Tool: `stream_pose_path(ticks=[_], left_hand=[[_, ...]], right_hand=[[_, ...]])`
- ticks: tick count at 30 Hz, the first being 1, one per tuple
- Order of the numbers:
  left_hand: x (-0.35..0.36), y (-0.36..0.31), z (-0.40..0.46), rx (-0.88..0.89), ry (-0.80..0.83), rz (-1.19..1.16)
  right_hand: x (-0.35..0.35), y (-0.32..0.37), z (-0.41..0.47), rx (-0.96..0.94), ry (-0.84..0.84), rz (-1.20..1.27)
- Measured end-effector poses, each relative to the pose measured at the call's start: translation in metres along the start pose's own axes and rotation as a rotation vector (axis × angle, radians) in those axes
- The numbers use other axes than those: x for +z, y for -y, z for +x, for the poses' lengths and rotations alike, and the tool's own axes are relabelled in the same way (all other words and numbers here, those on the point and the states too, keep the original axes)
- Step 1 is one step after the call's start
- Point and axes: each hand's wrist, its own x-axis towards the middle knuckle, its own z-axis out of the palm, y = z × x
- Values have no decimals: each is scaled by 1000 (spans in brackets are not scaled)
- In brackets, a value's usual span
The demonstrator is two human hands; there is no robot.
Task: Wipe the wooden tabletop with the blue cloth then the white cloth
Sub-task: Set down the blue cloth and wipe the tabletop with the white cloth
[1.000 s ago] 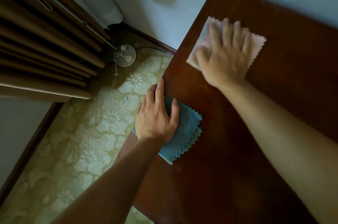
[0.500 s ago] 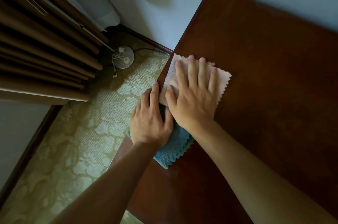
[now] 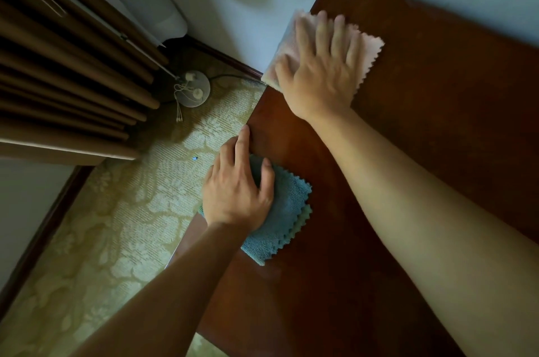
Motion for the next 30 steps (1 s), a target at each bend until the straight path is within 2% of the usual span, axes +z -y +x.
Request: stream_pose_path(ticks=[7,10,15,18,20,23,27,30], left_hand=[[2,2,0,-7,-7,-8],[-2,-1,-1,-1,12,-7],[-12,-7,5,27,42,40],[-15,-22,20,129,-24,48],[-10,-37,36,186,-14,41],[4,-56,50,198,34,39],[17,-54,48,193,7,38],[17,-53,49,200,0,32]], right_hand=[[6,-1,-107,-104,19,-36],[6,-7,-124,-144,44,-59],[0,-23,-87,-136,54,-49],[-3,-36,-55,-112,32,-60],[-4,-42,-37,-104,21,-67],[-7,-52,0,-65,0,-44],[-15,-67,56,-31,16,-55],[-15,-68,58,-26,11,-55]])
